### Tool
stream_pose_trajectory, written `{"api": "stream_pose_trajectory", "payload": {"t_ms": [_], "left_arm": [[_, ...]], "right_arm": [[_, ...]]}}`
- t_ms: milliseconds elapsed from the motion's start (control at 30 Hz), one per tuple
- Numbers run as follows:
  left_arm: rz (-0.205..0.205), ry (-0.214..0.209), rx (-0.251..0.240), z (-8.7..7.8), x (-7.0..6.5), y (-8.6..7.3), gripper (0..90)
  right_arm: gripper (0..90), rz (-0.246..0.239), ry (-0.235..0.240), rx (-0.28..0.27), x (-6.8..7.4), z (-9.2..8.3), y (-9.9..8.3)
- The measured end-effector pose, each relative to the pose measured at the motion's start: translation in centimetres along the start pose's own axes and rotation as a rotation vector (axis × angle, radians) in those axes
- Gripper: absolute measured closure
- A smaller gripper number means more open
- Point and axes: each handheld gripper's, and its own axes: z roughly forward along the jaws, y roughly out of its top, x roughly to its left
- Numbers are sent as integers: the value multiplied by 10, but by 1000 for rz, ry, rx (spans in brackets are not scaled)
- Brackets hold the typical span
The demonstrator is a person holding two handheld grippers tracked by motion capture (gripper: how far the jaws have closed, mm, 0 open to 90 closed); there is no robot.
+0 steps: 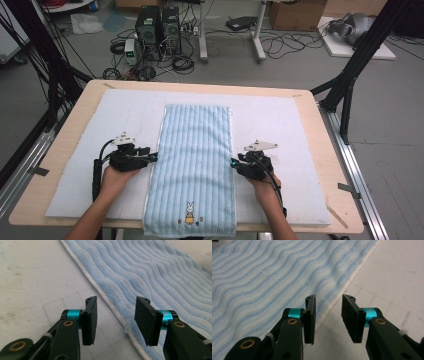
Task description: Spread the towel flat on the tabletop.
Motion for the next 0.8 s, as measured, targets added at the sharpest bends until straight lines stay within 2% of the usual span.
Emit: {"api": "stream_pose_trajectory", "payload": {"t_ms": [67,167,267,300,367,400,467,500,567,600,667,733,800], "left_arm": [[6,17,23,4,-1,0,538],[21,35,30,6,-2,2,559],[44,57,33,8,-4,2,637],[66,80,38,9,-6,3,674],[72,75,35,10,-6,3,744],[78,73,41,10,-6,4,801],[80,76,40,11,-6,4,828],[77,78,37,12,-7,4,831],[61,85,33,11,-5,5,791],[48,86,27,11,-3,5,718],[22,67,-4,8,1,5,556],[19,19,-73,3,5,5,530],[37,0,-154,-4,8,7,488]], "right_arm": [[598,15,-14,-1,-4,-1,-2],[574,35,-30,-4,-8,-1,-4],[634,41,-11,-17,-7,1,-2],[666,33,-2,-13,-5,3,-1],[703,13,10,5,0,8,1],[716,-7,5,17,2,12,1],[747,-45,-29,62,5,18,1],[743,-46,-36,58,5,19,1],[726,-54,-87,73,5,18,3],[718,-61,-103,78,5,17,3],[671,-52,-98,72,5,15,2],[585,-45,-68,34,3,11,2],[510,-46,-67,-9,-1,5,2]]}}
